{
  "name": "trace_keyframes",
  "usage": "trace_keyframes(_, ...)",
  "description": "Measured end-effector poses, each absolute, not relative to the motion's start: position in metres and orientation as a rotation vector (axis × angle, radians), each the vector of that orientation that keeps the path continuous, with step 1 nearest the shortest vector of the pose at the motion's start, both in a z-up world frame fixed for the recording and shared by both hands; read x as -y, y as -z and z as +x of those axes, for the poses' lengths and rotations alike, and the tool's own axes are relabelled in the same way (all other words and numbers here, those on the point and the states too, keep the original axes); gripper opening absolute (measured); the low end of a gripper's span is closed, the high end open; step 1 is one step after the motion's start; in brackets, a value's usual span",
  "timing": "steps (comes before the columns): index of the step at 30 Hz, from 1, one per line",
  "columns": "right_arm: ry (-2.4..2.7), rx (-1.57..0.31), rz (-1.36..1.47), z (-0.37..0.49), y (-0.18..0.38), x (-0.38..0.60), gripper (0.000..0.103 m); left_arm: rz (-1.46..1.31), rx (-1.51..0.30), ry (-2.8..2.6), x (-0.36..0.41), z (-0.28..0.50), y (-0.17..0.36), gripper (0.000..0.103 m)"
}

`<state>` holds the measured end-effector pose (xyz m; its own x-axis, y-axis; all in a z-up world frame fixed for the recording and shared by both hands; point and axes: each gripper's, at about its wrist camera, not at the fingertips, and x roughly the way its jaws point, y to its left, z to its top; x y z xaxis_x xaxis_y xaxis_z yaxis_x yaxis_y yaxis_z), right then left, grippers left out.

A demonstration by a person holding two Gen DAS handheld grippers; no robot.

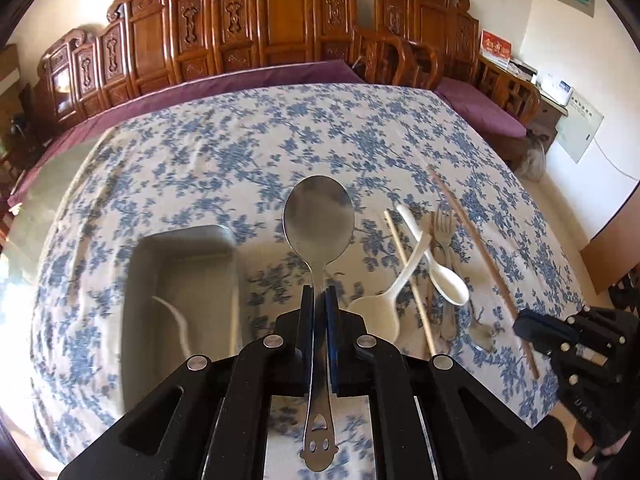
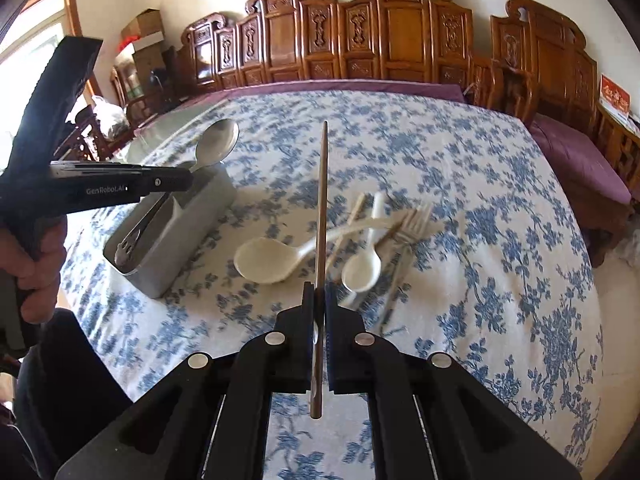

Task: Organize utensils
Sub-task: 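Carry the metal spoon into the tray with the left tool and release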

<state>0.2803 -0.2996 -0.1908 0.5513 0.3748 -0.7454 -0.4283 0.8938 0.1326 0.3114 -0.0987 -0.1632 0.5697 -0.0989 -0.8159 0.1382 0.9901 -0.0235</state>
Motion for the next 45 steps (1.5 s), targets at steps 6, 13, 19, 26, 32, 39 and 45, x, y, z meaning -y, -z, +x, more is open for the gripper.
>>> trace_keyframes(6,-0.502,-0.845,-0.085,0.274,0.181,0.283,0.006,0.042,-0.944,0.120,0.069,0.304,0.161,0.005)
trace_keyframes(13,-0.529,-0.842,-0.106,0.268,0.181,0.267,0.006,0.014,-0.973,0.084,0.024,0.307,0.184,0.005)
trace_keyframes(19,-0.532,-0.859,-0.118,0.269,0.189,0.256,0.006,-0.014,-1.014,0.058,-0.008,0.316,0.211,0.005)
trace_keyframes(26,-0.532,-0.886,-0.125,0.272,0.202,0.241,0.006,-0.007,-1.051,0.037,-0.022,0.323,0.236,0.005)
trace_keyframes(32,-0.531,-0.909,-0.148,0.274,0.208,0.230,0.006,-0.004,-1.068,0.033,-0.028,0.324,0.248,0.005)
trace_keyframes(39,-0.530,-0.912,-0.153,0.275,0.203,0.216,0.006,-0.049,-1.073,0.066,-0.034,0.324,0.251,0.005)
trace_keyframes(45,-0.536,-0.916,-0.160,0.274,0.199,0.200,0.006,-0.111,-1.075,0.096,-0.040,0.324,0.248,0.005)
